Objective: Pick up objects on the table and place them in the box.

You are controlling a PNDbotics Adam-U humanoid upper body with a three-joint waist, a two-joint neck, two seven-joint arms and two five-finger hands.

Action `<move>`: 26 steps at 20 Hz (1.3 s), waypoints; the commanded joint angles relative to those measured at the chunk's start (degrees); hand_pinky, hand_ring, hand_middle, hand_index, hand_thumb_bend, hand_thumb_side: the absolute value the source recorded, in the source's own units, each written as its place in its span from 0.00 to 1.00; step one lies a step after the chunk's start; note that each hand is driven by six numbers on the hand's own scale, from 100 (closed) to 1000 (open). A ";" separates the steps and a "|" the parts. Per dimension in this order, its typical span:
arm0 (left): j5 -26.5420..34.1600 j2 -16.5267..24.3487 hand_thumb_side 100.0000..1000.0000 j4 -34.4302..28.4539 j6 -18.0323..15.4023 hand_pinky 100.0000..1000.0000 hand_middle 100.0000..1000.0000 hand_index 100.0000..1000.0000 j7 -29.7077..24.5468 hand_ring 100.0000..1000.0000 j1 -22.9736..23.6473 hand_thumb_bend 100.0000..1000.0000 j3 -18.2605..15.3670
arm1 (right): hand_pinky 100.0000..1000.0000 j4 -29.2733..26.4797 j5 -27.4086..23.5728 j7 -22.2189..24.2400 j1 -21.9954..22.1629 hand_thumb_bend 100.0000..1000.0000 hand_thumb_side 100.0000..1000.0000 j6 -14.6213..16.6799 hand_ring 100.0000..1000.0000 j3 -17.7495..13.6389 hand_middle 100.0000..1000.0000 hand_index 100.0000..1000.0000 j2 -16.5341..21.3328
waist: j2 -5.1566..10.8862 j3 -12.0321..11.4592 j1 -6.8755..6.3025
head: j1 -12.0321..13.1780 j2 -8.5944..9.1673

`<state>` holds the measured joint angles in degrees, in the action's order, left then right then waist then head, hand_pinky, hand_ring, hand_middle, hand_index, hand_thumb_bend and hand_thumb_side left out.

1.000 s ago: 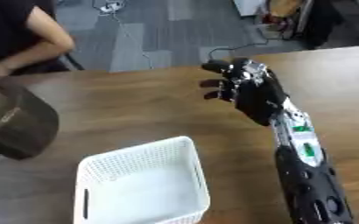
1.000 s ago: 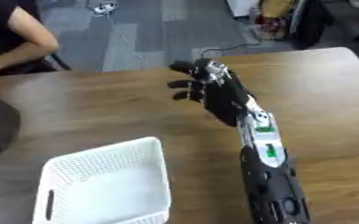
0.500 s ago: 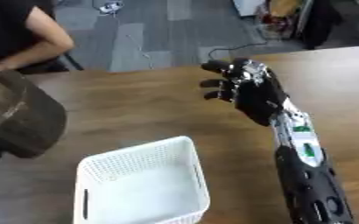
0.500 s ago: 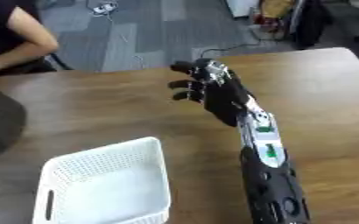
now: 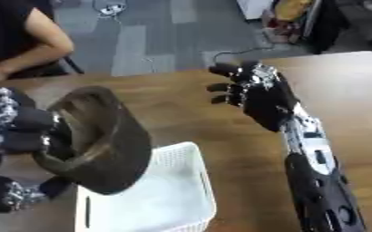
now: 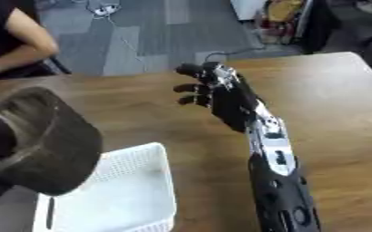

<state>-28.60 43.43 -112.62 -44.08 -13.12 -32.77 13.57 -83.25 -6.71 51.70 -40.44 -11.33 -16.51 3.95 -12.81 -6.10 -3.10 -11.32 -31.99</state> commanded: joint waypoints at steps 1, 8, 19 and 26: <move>2.16 0.71 0.21 -1.17 0.13 0.00 0.00 0.16 -2.29 0.00 0.11 0.00 -0.39 | 0.77 -1.09 0.06 0.27 -0.87 0.00 1.00 -0.12 0.83 0.15 0.98 0.95 0.11 | 0.97 -0.31 -0.08 | 0.17 0.39; 3.27 0.38 0.21 -0.22 0.24 0.00 0.00 0.16 -4.54 0.00 0.83 0.00 -0.77 | 0.77 -0.96 0.16 0.27 -1.10 0.00 1.00 -0.01 0.83 0.31 0.98 0.95 0.19 | 0.69 -0.39 -0.01 | 0.21 0.40; -2.27 -4.58 0.21 7.45 -1.47 0.00 0.00 0.16 -4.86 0.00 -2.04 0.00 0.03 | 0.77 -1.05 0.13 0.27 -1.52 0.00 1.00 0.11 0.83 0.57 0.98 0.95 -0.32 | 0.32 0.31 0.21 | 1.02 0.82; -10.75 -10.20 0.18 18.02 -6.30 0.00 0.00 0.16 -5.45 0.00 -3.04 0.00 2.63 | 0.77 -1.05 0.11 0.27 -2.14 0.00 1.00 0.19 0.83 0.98 0.98 0.95 -0.76 | -0.38 1.11 0.53 | 1.32 1.24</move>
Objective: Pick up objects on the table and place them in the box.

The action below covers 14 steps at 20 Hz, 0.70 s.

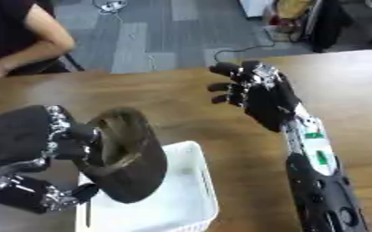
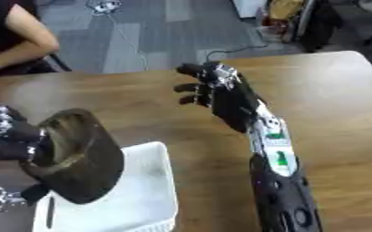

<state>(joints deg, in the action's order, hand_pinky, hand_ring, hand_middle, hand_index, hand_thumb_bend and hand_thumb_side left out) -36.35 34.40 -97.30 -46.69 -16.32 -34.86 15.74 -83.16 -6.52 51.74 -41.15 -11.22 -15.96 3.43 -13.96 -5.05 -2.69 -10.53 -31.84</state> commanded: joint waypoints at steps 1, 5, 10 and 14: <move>-4.26 -1.77 0.19 3.88 -4.32 0.00 0.00 0.16 -1.90 0.00 -1.11 0.00 0.63 | 0.77 -1.10 -0.07 0.23 -1.46 0.00 1.00 0.11 0.83 0.45 0.98 0.95 -0.26 | 0.75 0.06 0.13 | 0.52 1.07; -8.10 -3.47 0.18 6.61 -5.22 0.00 0.00 0.16 -0.65 0.00 -0.52 0.00 2.34 | 0.77 -0.98 0.02 0.23 -1.59 0.00 1.00 0.23 0.83 0.35 0.98 0.95 -0.06 | 0.51 -0.03 0.10 | 0.45 0.93; -10.32 -3.72 0.17 7.30 -5.27 0.00 0.00 0.16 0.13 0.00 0.12 0.00 3.82 | 0.77 -1.05 0.09 0.23 -1.42 0.00 1.00 0.13 0.83 0.39 0.98 0.95 0.03 | 0.49 -0.21 -0.01 | 0.34 0.92; -11.96 -3.63 0.21 7.60 -5.28 0.00 0.47 0.70 -1.63 0.00 0.63 0.00 4.77 | 0.77 -1.06 0.10 0.23 -1.29 0.00 1.00 0.06 0.83 0.31 0.98 0.95 0.13 | 0.54 -0.32 -0.06 | 0.30 0.94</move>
